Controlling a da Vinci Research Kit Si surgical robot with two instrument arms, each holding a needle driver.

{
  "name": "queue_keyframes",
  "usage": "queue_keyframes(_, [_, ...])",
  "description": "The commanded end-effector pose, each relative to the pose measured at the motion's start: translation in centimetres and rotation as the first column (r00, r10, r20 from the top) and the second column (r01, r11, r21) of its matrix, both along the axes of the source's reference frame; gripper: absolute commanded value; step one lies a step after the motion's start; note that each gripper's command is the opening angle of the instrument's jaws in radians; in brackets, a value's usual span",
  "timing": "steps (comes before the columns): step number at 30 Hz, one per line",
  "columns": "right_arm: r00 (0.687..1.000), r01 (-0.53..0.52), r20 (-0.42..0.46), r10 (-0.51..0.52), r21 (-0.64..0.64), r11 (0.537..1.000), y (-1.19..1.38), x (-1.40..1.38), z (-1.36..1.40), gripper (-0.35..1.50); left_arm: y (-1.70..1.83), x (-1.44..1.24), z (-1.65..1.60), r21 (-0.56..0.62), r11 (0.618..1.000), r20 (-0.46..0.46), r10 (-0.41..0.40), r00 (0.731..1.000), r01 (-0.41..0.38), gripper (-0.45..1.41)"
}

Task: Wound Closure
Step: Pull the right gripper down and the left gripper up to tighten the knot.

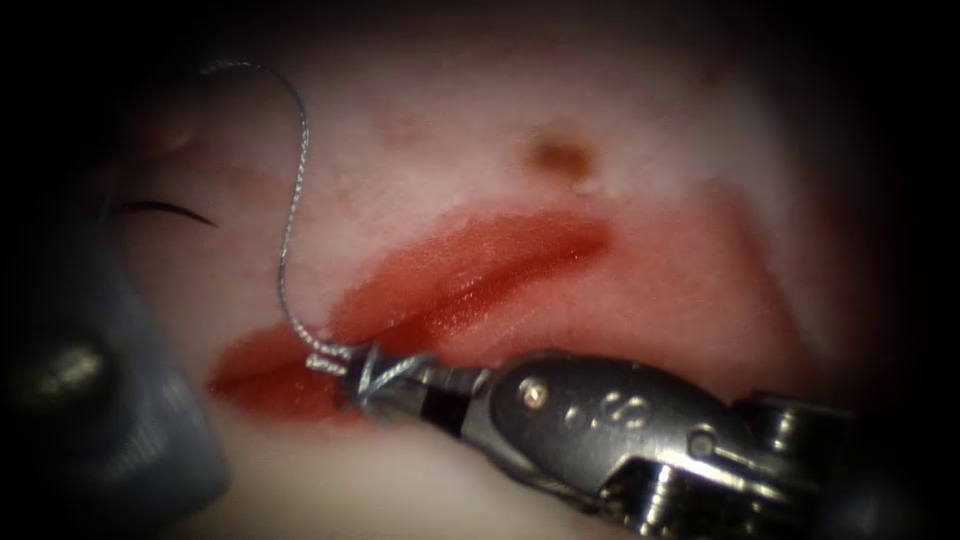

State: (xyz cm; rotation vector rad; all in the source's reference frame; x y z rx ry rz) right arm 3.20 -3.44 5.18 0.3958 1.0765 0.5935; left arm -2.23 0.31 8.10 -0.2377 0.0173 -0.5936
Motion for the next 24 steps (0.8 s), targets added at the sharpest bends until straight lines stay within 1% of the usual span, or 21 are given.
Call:
queue_keyframes(1, [1.0, -0.001, -0.007, 0.001, -0.003, 1.0, 0.07, 0.12, -0.04, -0.35, 0.12, -0.04, -0.03, -0.008, 1.0, 0.005, -0.002, 1.0, 0.002, -0.45])
queue_keyframes(11, [1.0, 0.002, -0.008, -0.002, 0.0, 1.0, 0.08, 0.13, -0.06, -0.35, 0.03, -0.04, 0.06, 0.002, 1.0, 0.003, 0.024, 1.0, -0.024, -0.45])
queue_keyframes(15, [1.0, 0.008, -0.011, -0.008, 0.001, 1.0, 0.07, 0.14, -0.06, -0.35, 0.05, -0.05, 0.04, 0.004, 1.0, 0.016, 0.01, 1.0, -0.011, -0.45])
queue_keyframes(24, [1.0, 0.005, -0.012, -0.005, 0.011, 1.0, 0.07, 0.15, -0.05, -0.35, 0.05, -0.04, 0.04, 0.013, 1.0, 0.022, 0.012, 1.0, -0.012, -0.45])
